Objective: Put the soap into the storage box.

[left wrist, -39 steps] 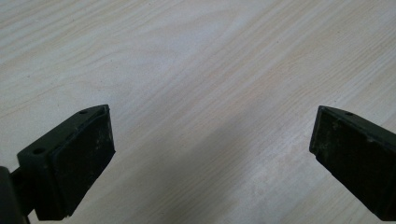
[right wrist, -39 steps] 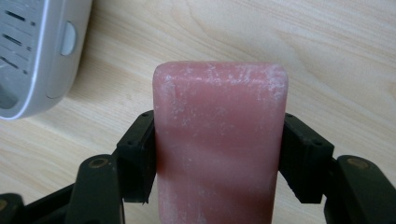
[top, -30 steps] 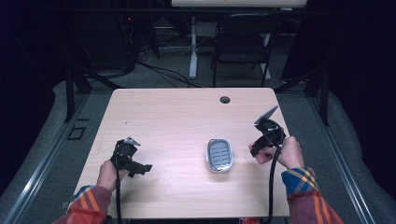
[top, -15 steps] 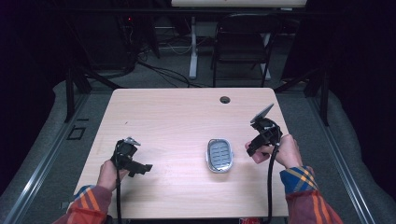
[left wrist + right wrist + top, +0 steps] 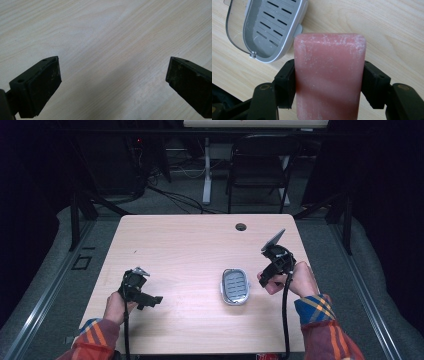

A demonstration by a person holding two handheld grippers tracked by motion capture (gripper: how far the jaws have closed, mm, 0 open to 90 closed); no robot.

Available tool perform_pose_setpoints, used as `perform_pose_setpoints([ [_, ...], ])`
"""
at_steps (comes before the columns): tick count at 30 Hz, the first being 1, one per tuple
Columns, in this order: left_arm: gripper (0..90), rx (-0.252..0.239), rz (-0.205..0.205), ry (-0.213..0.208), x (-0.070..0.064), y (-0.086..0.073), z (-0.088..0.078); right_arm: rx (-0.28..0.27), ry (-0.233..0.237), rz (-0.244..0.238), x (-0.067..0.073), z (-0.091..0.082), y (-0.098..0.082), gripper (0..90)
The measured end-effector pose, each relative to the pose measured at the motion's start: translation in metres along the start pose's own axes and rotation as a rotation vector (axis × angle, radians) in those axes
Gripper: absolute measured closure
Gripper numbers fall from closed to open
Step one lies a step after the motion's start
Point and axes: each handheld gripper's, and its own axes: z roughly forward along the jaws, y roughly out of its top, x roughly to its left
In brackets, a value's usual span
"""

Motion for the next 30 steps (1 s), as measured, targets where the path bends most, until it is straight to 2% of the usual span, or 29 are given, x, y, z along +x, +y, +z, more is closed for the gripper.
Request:
perform_pose_setpoints([
  [2,0.0,0.001,0.004,-0.002,0.000,0.000,0.000,-0.008,-0.004,0.008,0.003,0.001,0.001,36.7],
  [6,0.0,-0.013,0.002,0.004,-0.001,0.001,-0.001,-0.004,-0.011,-0.006,0.011,-0.004,0.008,36.6],
  [8,0.0,-0.017,0.004,0.006,-0.001,0.001,-0.001,0.014,-0.014,-0.022,0.013,-0.007,0.012,36.6],
  [9,0.0,-0.018,0.004,0.009,-0.002,0.001,-0.001,0.003,-0.014,-0.013,0.015,-0.007,0.012,36.7],
  [16,0.0,-0.013,0.006,-0.013,0.000,0.002,0.000,0.029,-0.032,-0.042,0.026,-0.010,0.021,36.7],
  [17,0.0,-0.013,0.007,-0.014,-0.001,0.002,0.000,0.012,-0.021,-0.033,0.028,-0.009,0.022,36.6],
  [18,0.0,-0.015,0.010,-0.014,-0.001,0.002,0.000,0.029,-0.030,-0.046,0.029,-0.010,0.024,36.7],
  [24,0.0,-0.014,0.013,-0.014,-0.001,0.002,0.000,0.029,-0.037,-0.041,0.036,-0.007,0.034,36.6],
  [26,0.0,-0.017,0.011,-0.014,-0.001,0.002,0.000,0.048,-0.051,-0.053,0.038,-0.005,0.038,36.6],
  [27,0.0,-0.017,0.012,-0.013,-0.001,0.002,0.000,0.039,-0.050,-0.048,0.040,-0.003,0.039,36.6],
  [28,0.0,-0.017,0.012,-0.014,-0.001,0.002,0.000,0.057,-0.053,-0.059,0.041,-0.002,0.041,36.6],
  [30,0.0,-0.018,0.012,-0.015,-0.001,0.002,0.000,0.060,-0.051,-0.054,0.043,0.001,0.044,36.6],
])
